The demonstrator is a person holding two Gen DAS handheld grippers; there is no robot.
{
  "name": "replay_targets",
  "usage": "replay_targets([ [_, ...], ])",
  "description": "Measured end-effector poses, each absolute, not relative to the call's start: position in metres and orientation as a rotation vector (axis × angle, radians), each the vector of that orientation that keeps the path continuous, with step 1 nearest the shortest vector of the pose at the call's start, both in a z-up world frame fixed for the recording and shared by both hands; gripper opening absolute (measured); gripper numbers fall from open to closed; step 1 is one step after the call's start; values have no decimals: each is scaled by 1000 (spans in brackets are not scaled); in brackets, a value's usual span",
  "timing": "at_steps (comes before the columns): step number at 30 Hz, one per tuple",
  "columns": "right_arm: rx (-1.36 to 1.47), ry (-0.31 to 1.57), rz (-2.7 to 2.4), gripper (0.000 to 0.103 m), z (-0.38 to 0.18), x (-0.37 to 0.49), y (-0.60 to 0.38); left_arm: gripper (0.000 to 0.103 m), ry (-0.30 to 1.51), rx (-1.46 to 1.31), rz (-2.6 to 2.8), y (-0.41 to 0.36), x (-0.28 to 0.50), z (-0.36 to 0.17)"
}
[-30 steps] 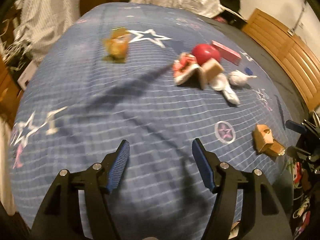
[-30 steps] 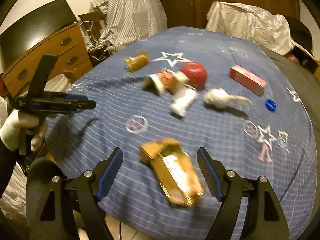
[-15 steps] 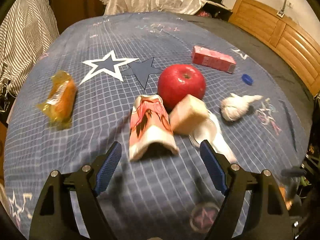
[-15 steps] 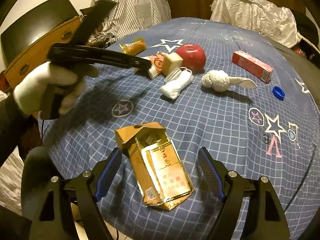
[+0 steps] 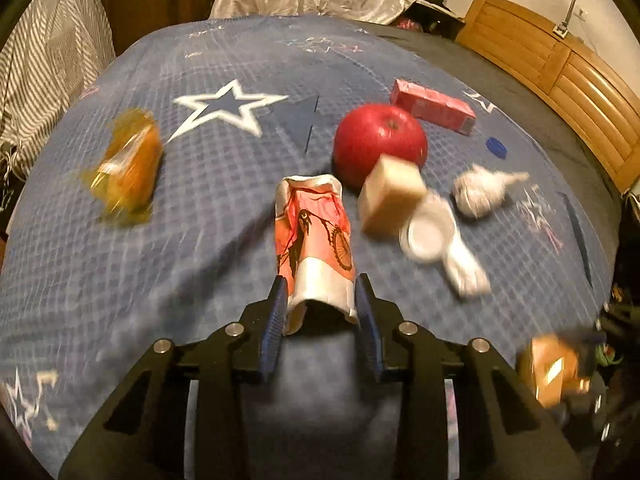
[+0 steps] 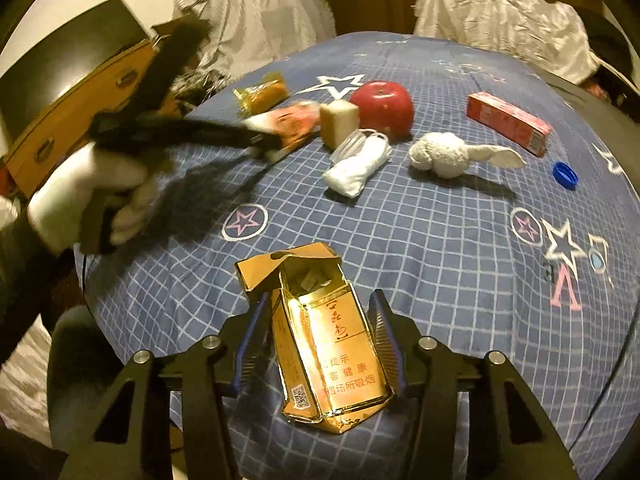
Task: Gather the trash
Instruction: 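Grasp the orange-printed paper cup with left tool while right tool grasps white mask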
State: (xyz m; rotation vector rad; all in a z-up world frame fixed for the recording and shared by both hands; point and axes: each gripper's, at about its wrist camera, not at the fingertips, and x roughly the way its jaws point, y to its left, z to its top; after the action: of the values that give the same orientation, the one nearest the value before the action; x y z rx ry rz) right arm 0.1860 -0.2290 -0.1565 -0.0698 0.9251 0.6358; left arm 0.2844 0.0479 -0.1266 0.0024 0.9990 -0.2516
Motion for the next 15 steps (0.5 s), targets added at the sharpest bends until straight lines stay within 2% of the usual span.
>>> replay_targets([
  [3,-35,919,611,52,-157,180,-231,37,1012,16,-281,66,257,-128],
  [4,-38,923,611,54,-158,178,-230,40,1012,20,-278,71,251,-128],
  [5,-47,924,612,57,-159,176,-228,48,1010,27,-269,77,245,-129],
  [8,-85,942,645,61,-159,175,-223,52,1005,34,-244,85,235,-126],
  [10,-121,933,660,69,-152,171,-223,54,988,2,-245,92,230,-118],
  [15,-148,955,702,77,-135,179,-232,71,906,-34,-268,95,222,-95],
])
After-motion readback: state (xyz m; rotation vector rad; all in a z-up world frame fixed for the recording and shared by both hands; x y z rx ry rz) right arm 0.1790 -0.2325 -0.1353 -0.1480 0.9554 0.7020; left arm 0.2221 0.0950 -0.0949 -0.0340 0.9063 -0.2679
